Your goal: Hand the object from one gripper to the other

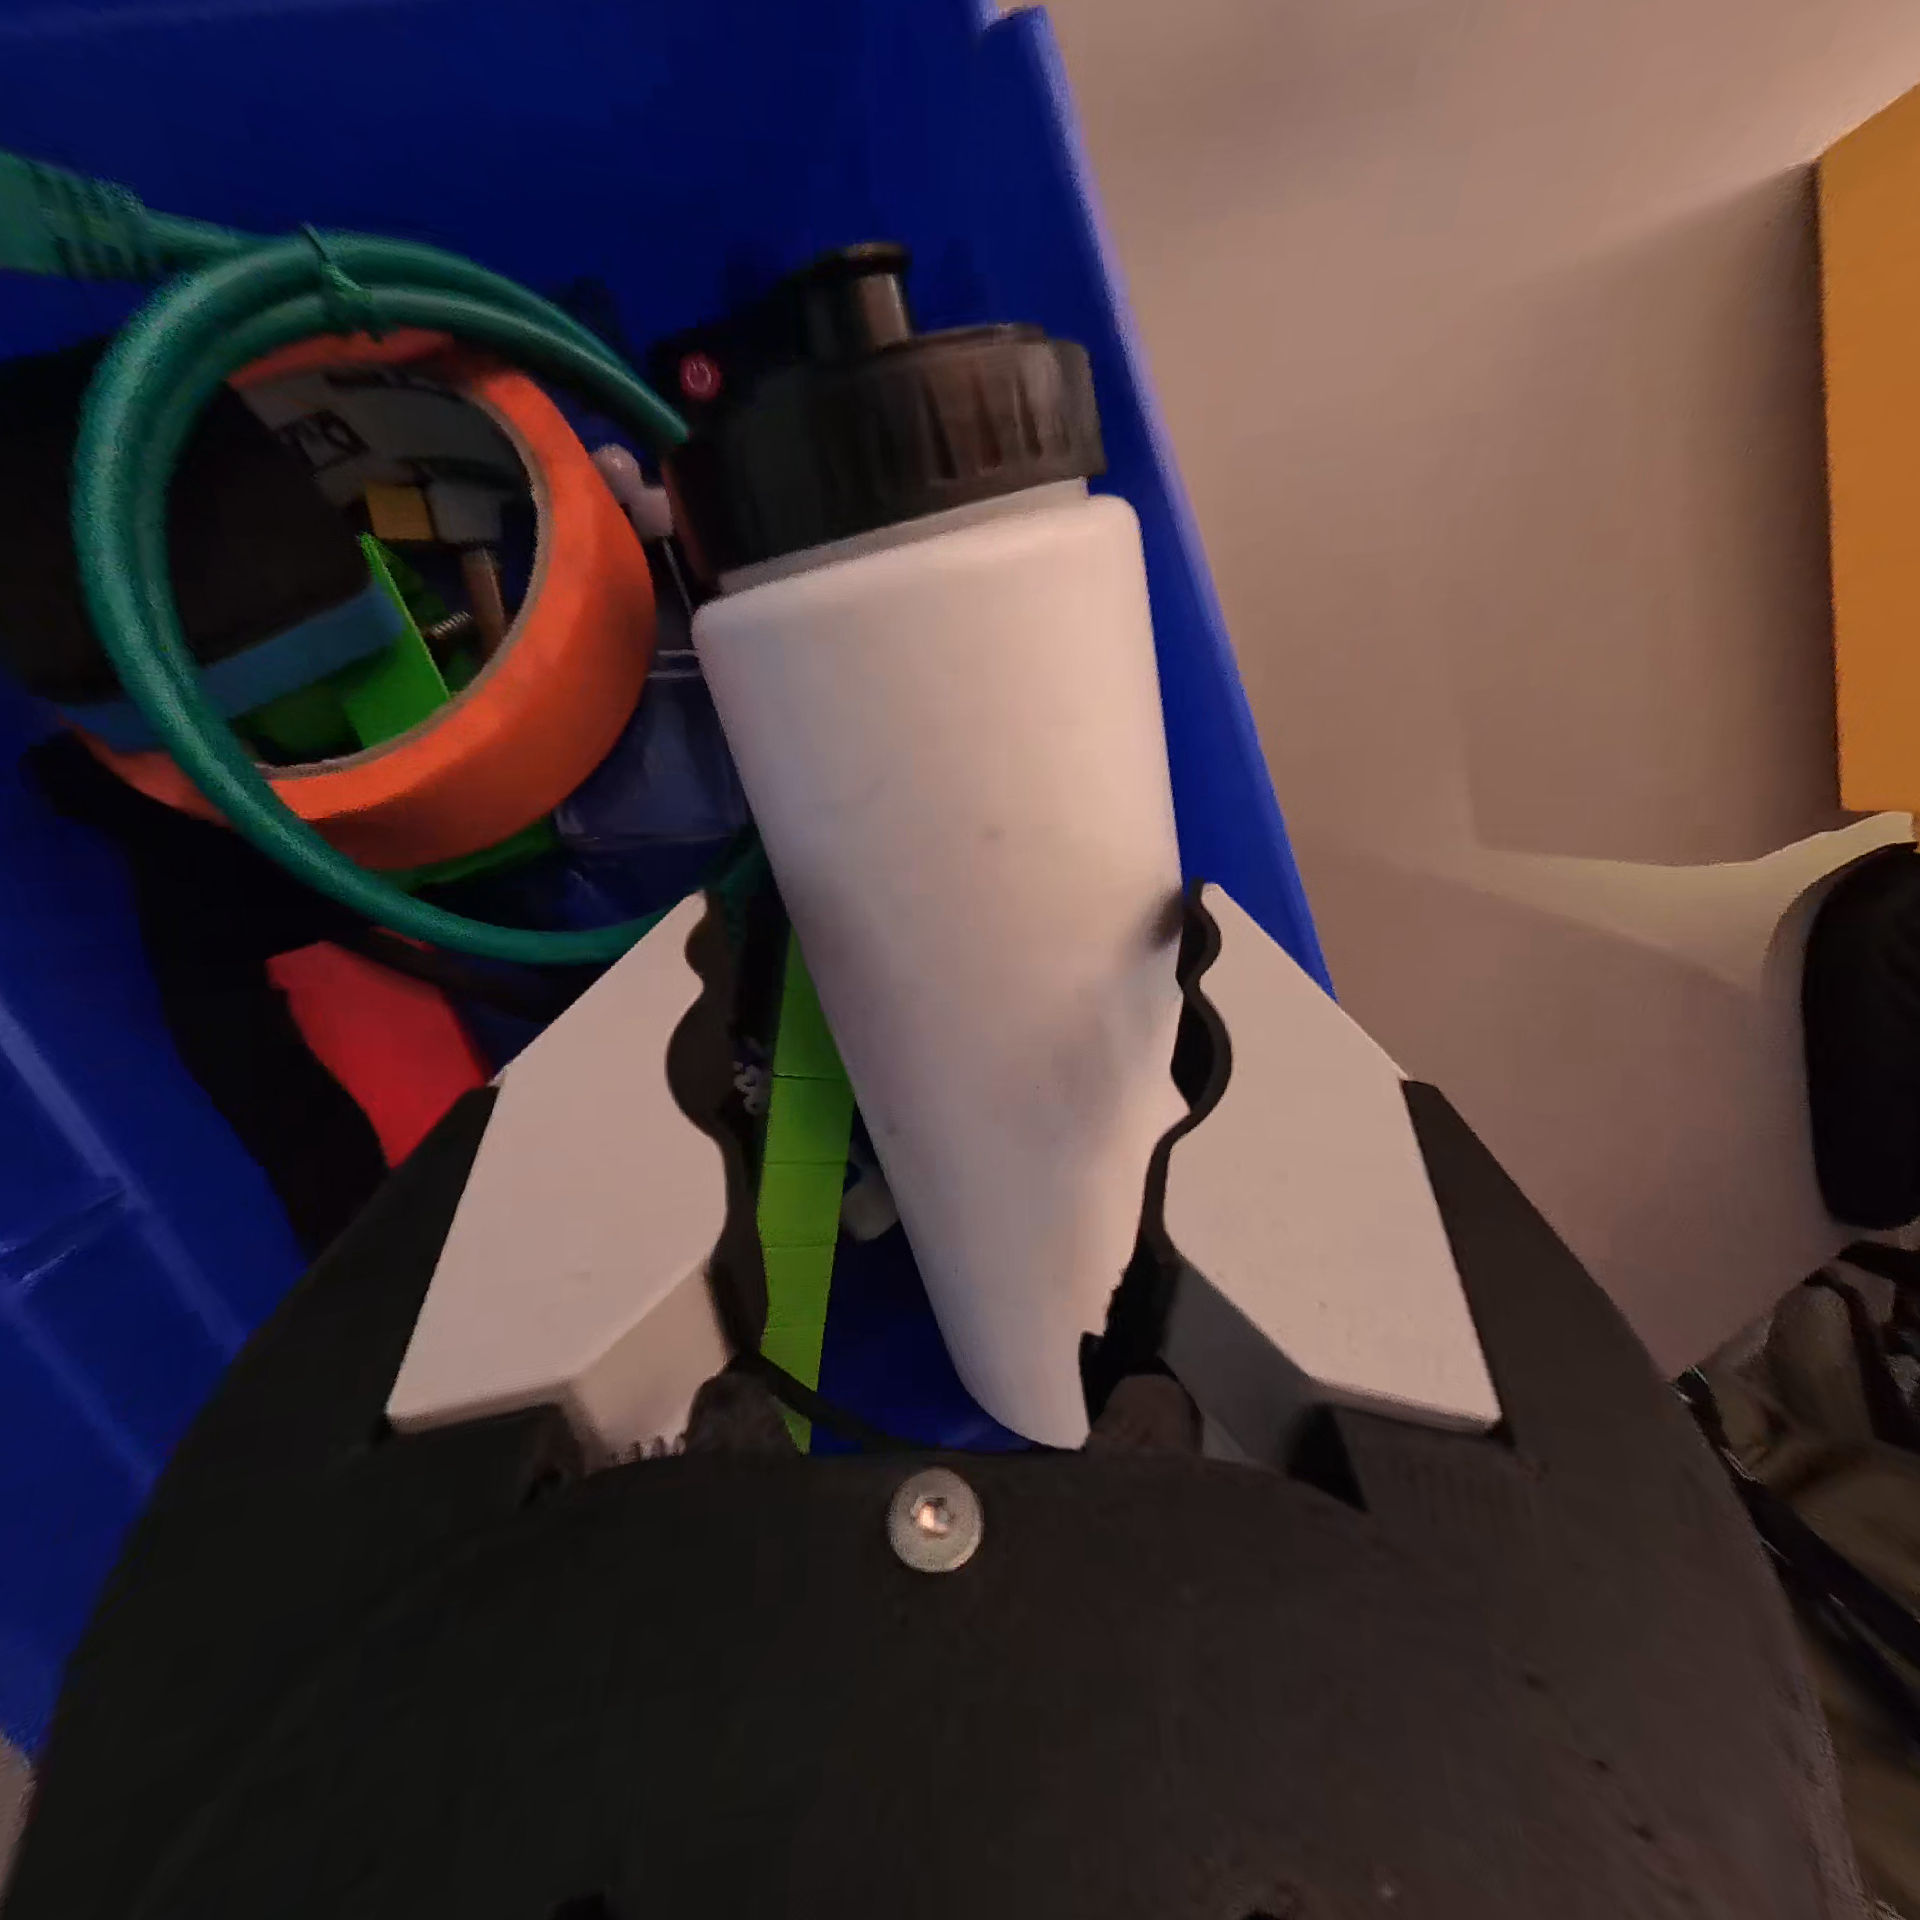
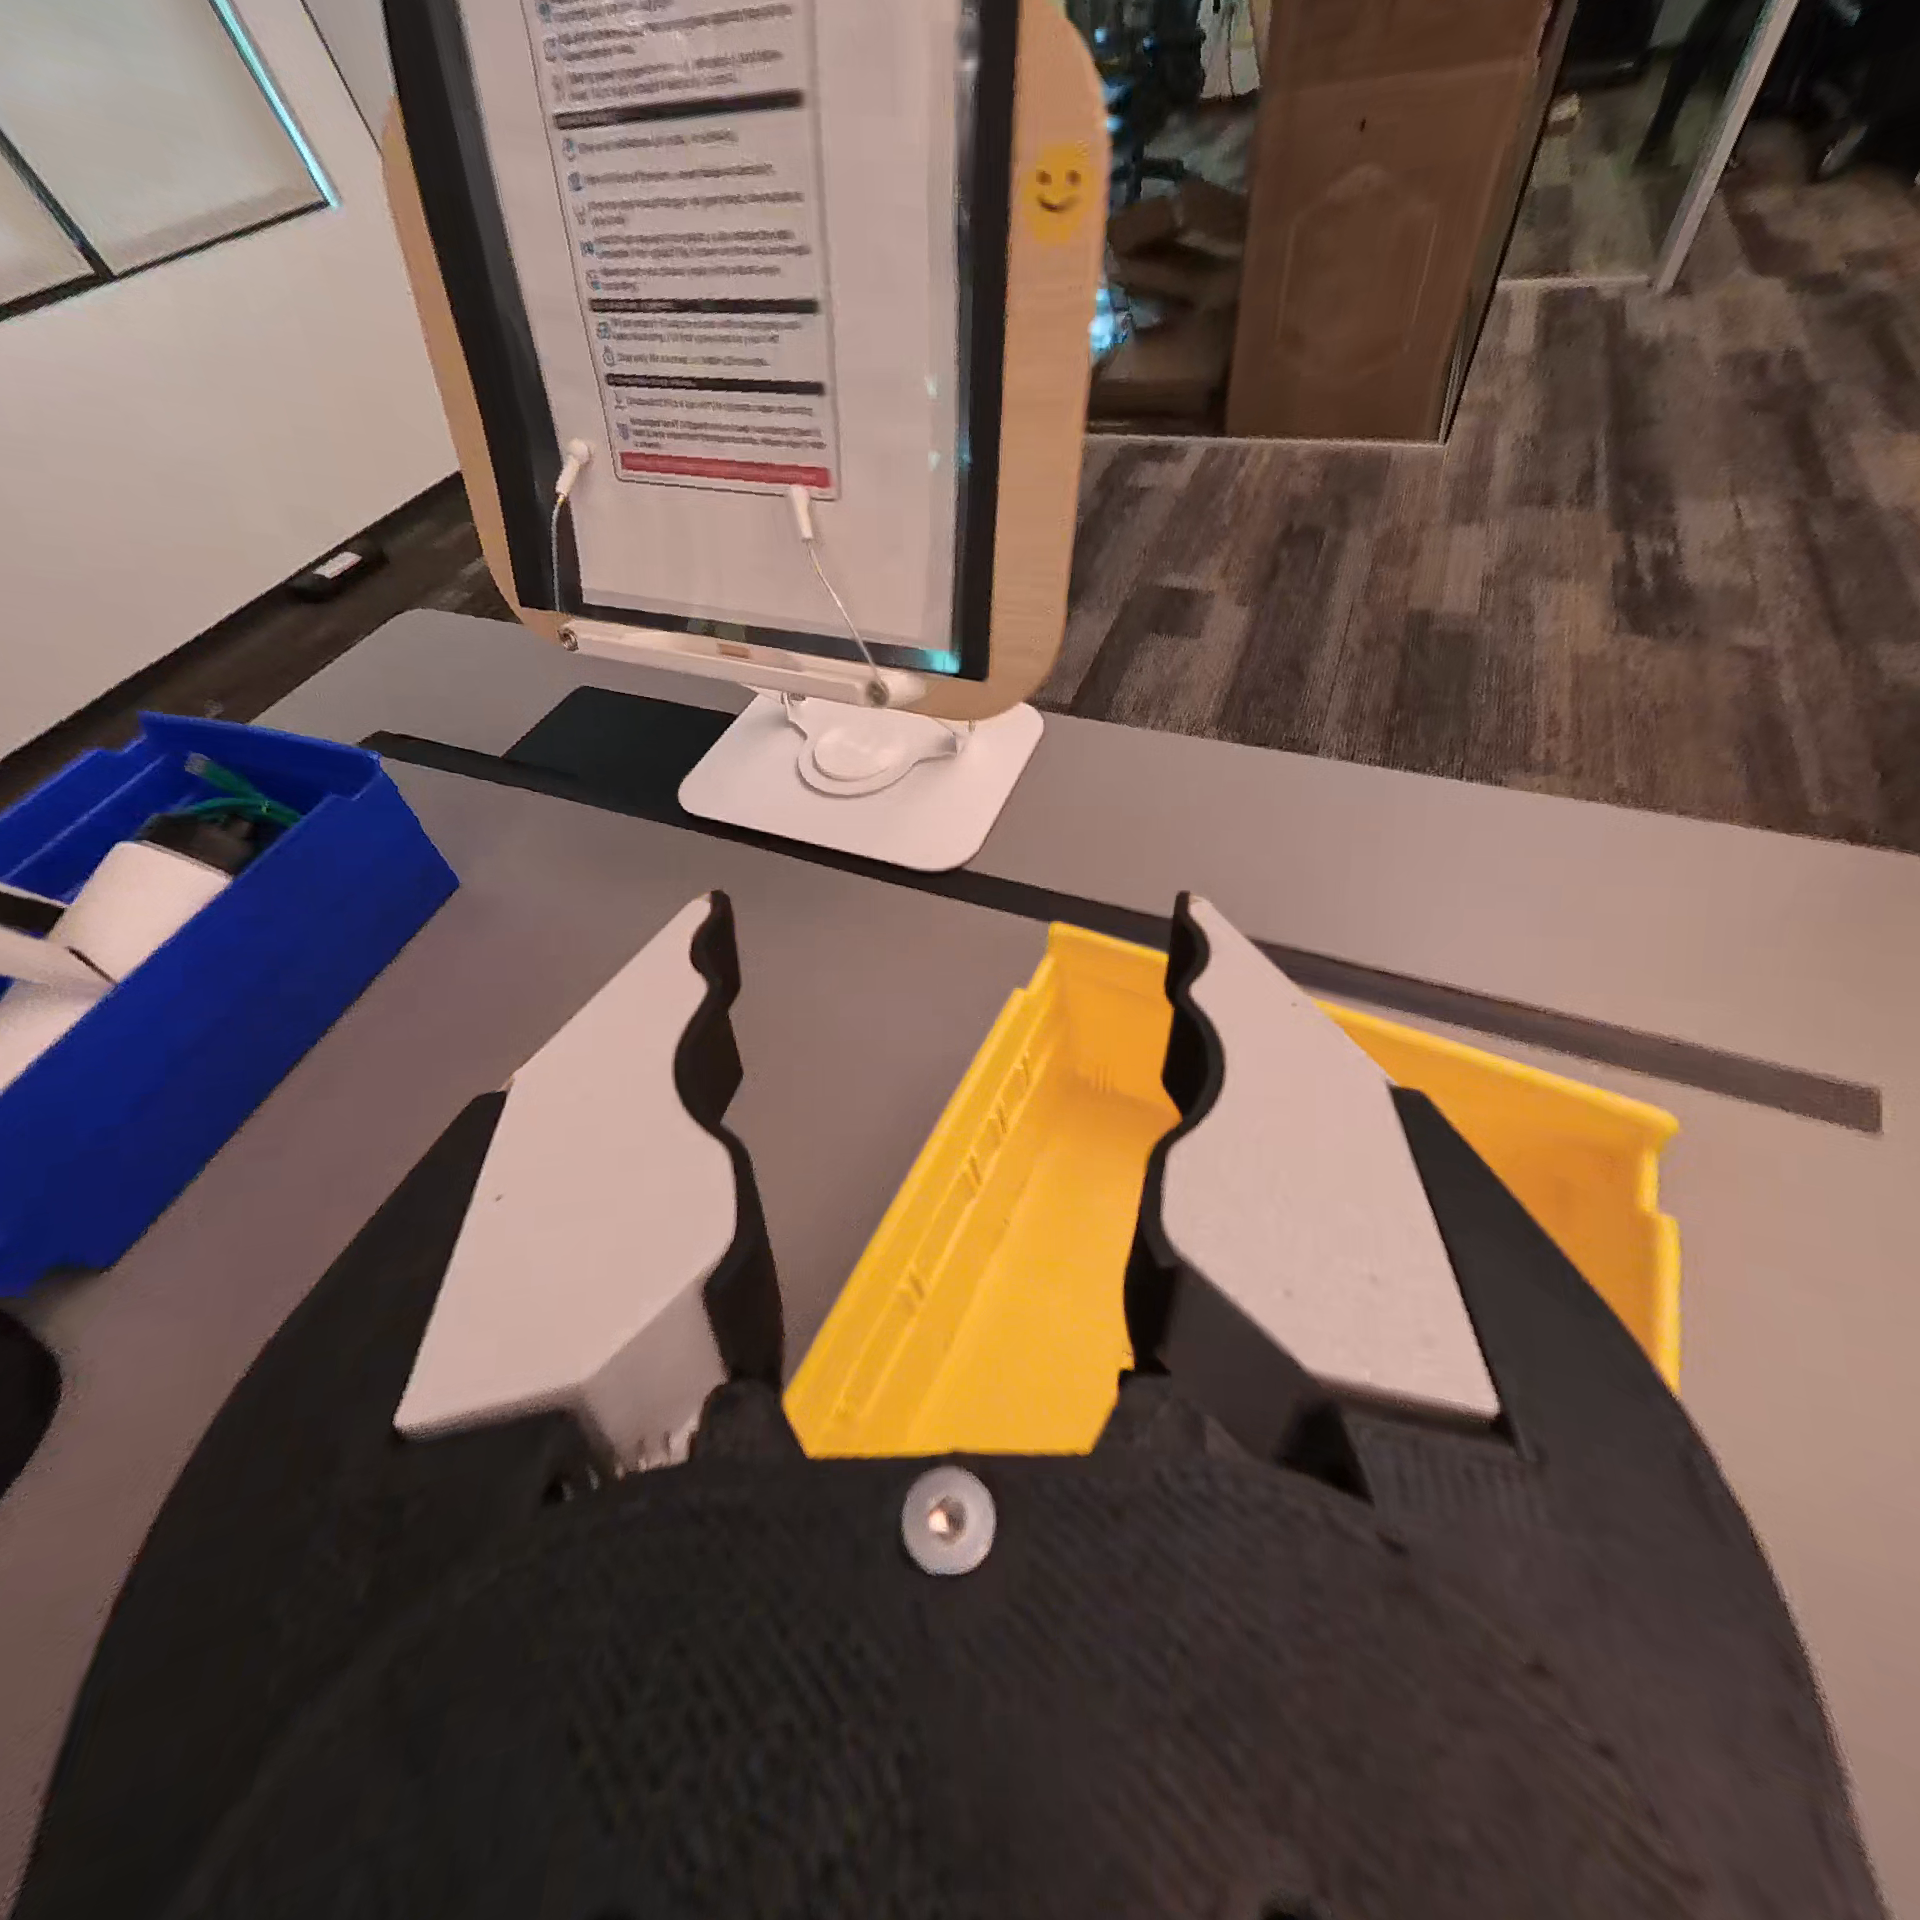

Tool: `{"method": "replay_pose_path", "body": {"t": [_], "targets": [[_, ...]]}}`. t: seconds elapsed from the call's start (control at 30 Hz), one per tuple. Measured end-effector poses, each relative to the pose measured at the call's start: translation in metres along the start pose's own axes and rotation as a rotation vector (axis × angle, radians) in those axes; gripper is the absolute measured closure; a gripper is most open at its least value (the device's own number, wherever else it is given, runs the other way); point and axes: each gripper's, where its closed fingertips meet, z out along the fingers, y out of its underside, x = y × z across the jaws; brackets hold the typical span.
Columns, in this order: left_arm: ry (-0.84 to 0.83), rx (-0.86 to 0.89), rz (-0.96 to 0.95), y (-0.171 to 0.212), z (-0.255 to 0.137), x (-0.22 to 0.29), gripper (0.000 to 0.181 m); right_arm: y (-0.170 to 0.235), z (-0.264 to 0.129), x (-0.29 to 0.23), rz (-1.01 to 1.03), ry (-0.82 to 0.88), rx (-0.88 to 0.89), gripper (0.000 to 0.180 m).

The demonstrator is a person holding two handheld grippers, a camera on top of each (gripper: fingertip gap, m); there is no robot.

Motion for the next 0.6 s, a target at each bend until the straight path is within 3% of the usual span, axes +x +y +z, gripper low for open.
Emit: {"method": "replay_pose_path", "body": {"t": [0.1, 0.2, 0.37, 0.6], "targets": [[0.021, -0.093, -0.031, 0.010, 0.014, 0.001, 0.085, -0.006, 0.018, -0.006, -0.095, 0.088, 0.046, 0.092], [0.070, -0.126, -0.080, 0.014, 0.018, 0.003, 0.089, -0.021, 0.029, -0.020, -0.154, 0.149, 0.162, 0.093], [0.172, -0.128, -0.109, 0.014, 0.020, 0.006, 0.092, -0.013, 0.049, -0.061, -0.179, 0.026, 0.149, 0.100], [0.296, 0.025, -0.075, 0.003, -0.017, 0.013, 0.098, 0.017, 0.078, -0.100, -0.259, -0.094, 0.044, 0.103]]}}
